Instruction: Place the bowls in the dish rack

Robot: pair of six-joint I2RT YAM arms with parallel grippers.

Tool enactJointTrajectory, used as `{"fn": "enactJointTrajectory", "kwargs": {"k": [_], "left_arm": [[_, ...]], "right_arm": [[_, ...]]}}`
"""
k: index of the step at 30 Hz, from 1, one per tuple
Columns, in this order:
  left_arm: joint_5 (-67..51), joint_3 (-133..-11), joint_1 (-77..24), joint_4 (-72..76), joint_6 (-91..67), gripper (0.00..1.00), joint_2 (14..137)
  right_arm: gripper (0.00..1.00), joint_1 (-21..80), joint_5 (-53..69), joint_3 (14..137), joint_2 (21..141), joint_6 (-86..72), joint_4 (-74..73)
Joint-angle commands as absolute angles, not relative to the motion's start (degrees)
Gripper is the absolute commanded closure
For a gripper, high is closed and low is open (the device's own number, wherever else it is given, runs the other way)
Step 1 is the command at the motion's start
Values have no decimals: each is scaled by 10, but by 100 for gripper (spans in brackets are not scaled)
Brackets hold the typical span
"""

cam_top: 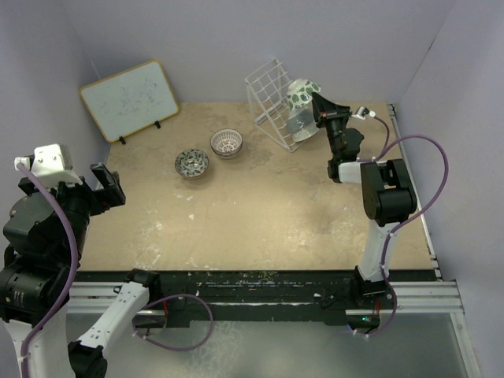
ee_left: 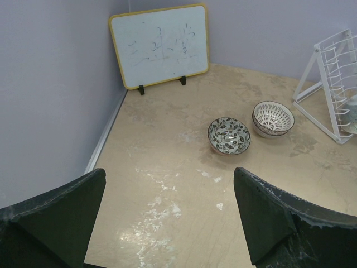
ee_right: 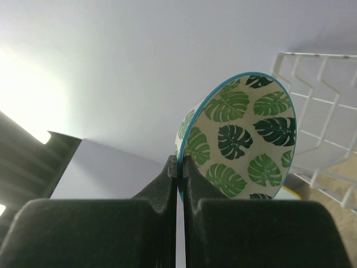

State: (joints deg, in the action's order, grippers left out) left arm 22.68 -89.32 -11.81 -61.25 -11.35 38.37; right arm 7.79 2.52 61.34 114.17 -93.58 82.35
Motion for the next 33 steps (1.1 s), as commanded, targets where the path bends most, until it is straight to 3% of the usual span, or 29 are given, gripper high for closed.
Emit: {"fn": "enactJointTrajectory", "kwargs": {"k": [1,27,33], "left_arm": [[229,-888,-122,-583,-102,1,397],[221,-873,-122,-583,-109,1,395],[221,-869,-122,-583,-110,1,394]], "right_arm": [[100,73,-11,623,1154,-957,891],[100,69,24,689,1263,-979,873],[95,69,37,717,1267,-964,828]]}}
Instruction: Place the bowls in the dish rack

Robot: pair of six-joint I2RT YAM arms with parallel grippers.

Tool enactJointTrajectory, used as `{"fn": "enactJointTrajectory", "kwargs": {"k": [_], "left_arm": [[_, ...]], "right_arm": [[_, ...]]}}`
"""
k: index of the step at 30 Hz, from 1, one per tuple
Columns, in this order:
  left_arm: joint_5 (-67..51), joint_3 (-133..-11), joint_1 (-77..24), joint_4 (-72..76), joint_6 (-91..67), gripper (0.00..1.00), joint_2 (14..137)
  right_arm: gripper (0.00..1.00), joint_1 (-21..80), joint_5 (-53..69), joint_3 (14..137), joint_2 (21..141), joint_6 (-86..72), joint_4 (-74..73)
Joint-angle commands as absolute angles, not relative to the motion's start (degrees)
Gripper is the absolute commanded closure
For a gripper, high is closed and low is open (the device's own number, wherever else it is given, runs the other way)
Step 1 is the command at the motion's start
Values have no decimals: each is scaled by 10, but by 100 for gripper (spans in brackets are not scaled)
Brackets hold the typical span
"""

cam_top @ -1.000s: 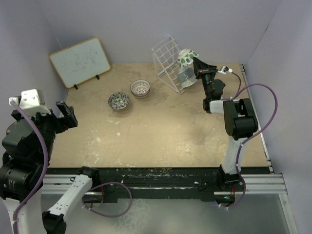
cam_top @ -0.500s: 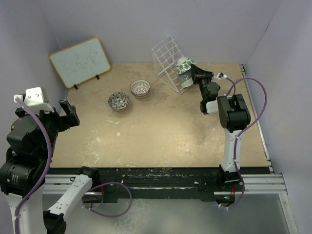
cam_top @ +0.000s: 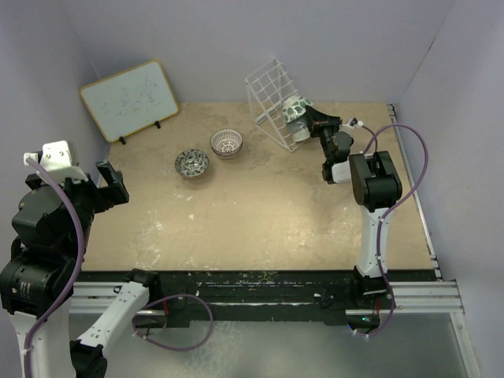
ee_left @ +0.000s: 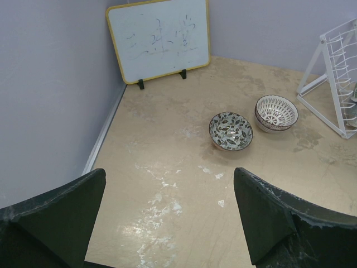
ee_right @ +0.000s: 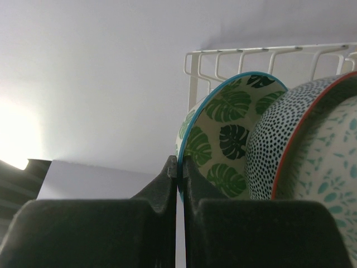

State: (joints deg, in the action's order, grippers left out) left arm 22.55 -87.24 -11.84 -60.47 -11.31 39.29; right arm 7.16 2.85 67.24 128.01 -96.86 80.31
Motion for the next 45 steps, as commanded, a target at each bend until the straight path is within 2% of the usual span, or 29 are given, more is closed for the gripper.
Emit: {"fn": "enactJointTrajectory", "kwargs": {"k": [1,15,25,38,42,45], "left_arm": [[221,-869,-122,-584,-111,1,394],[220,-857,-122,-580,-111,1,393],[217,-859,-122,-578,-114,1,391],[214,-879,-122,-591,-118,1,379],[207,-882,-122,-592,-123,1,378],[202,-887,-122,-593,-126,1,377]], "right_arm": [[94,69,40,722,1270,-963,820],[75,69,53,737,1302,-977,793],[55,69,69,706,1262,-970,735],[50,52,63,614,1168,-944,631],[49,47,76,590,1120,-894,607],[44,47,82,584,1063,-818,549]]}}
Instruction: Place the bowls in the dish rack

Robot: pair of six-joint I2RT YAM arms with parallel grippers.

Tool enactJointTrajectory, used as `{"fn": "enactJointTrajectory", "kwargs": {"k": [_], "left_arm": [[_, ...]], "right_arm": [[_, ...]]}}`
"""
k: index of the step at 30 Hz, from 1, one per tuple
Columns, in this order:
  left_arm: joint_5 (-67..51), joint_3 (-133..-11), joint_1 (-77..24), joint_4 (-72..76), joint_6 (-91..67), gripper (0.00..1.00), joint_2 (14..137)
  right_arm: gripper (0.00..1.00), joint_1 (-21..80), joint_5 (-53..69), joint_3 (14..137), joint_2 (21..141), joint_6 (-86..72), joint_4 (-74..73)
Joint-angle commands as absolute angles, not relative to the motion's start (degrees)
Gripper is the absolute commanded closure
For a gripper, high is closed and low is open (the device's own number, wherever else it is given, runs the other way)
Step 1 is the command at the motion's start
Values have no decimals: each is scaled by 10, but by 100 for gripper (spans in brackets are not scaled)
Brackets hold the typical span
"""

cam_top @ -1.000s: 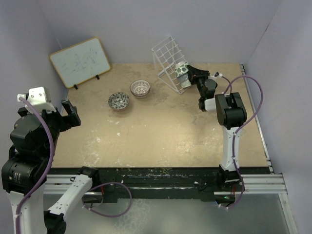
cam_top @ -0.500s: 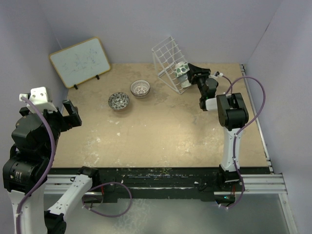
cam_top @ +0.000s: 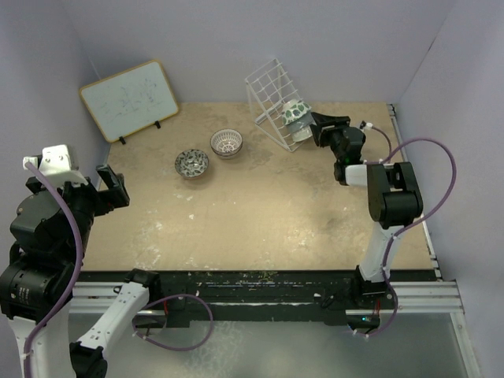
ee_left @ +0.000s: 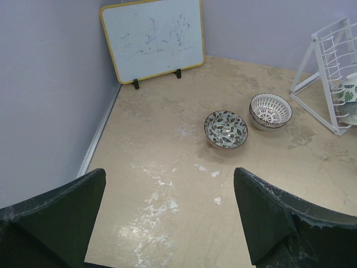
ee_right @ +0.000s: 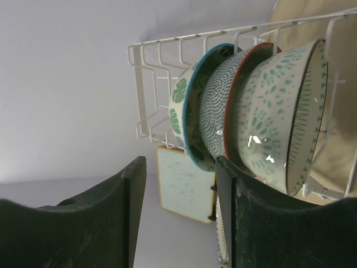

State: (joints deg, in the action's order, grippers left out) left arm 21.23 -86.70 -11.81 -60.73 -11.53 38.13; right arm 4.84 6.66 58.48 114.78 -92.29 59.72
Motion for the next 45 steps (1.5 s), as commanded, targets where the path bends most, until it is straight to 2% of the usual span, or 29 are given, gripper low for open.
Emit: {"fn": "enactJointTrajectory", "kwargs": {"k": [1,5,10,15,22,35,45], "left_arm": [[202,-889,-122,-594,-126,1,376],[204,-896,-122,-595,-126,1,372],[203,-899,-122,-594,-129,1,366],[204,-901,-122,-599,-130,1,361],[211,-903,-122,-609,-131,1,353],[217,-892,-122,-605,-124,1,365],[221,-881,-123,-596,-120,1,378]], "right_arm": [[43,48,80,583,1039,-788,522],[42,68,86,598,949,-656,395],[40,141,83,712,917,-459,222],[40,203,216,864,983,-305,116],[40,307,209,1093,1132,-71,-140],[42,371,178,1257,1297,57,-245],[41,379,164,1286,1353,81,-229]]}}
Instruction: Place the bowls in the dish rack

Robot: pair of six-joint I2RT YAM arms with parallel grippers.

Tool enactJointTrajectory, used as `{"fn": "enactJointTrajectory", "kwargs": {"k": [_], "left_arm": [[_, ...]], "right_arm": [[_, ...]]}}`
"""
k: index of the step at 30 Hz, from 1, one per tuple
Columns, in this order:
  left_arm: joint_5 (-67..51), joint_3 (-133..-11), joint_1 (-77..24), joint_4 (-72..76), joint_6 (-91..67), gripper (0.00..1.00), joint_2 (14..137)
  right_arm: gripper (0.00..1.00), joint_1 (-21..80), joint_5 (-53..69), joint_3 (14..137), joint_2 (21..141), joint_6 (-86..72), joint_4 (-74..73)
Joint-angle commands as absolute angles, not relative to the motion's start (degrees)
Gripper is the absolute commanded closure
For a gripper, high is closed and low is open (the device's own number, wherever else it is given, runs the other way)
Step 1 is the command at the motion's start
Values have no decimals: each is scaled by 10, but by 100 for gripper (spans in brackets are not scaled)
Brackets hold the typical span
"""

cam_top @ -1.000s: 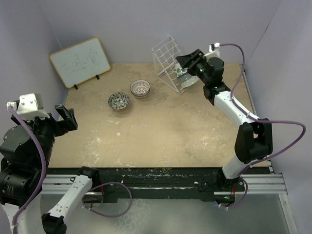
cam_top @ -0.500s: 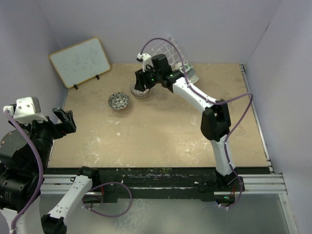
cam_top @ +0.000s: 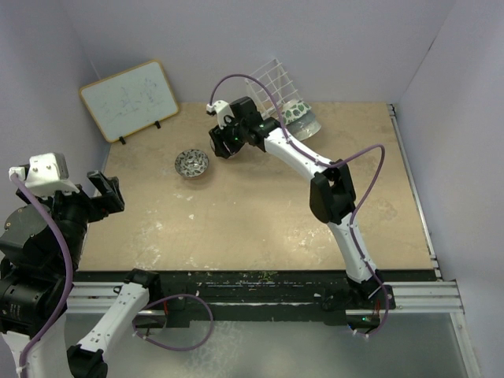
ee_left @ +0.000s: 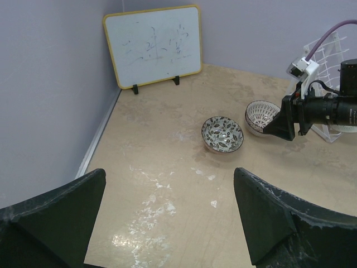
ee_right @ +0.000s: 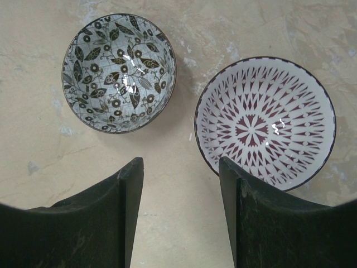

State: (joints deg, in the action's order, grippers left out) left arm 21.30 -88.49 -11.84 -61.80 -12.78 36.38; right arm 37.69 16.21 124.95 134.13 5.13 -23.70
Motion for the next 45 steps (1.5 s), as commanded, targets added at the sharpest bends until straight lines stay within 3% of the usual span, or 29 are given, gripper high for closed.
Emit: {"fn": "enactJointTrajectory", "kwargs": {"k": [1,20,28,33,45], "left_arm": [[221,-881,-123,-595,-118,1,380],[226,-870,-123,-589,-108,1,387],[222,-868,-122,-590,-111,1,389],[224,-865,-123,-593,-112,1,386],[231,-860,-123,-597,-111,1,380]], "right_arm": [[41,379,167,1291,1358,86,-230],[37,379,160,1316,1409,107,-198],[46,379,136,1303,1412,112,-183],[57,379,118,1295,1413,117,-176],[52,379,112,1297,1427,146,-200]]}}
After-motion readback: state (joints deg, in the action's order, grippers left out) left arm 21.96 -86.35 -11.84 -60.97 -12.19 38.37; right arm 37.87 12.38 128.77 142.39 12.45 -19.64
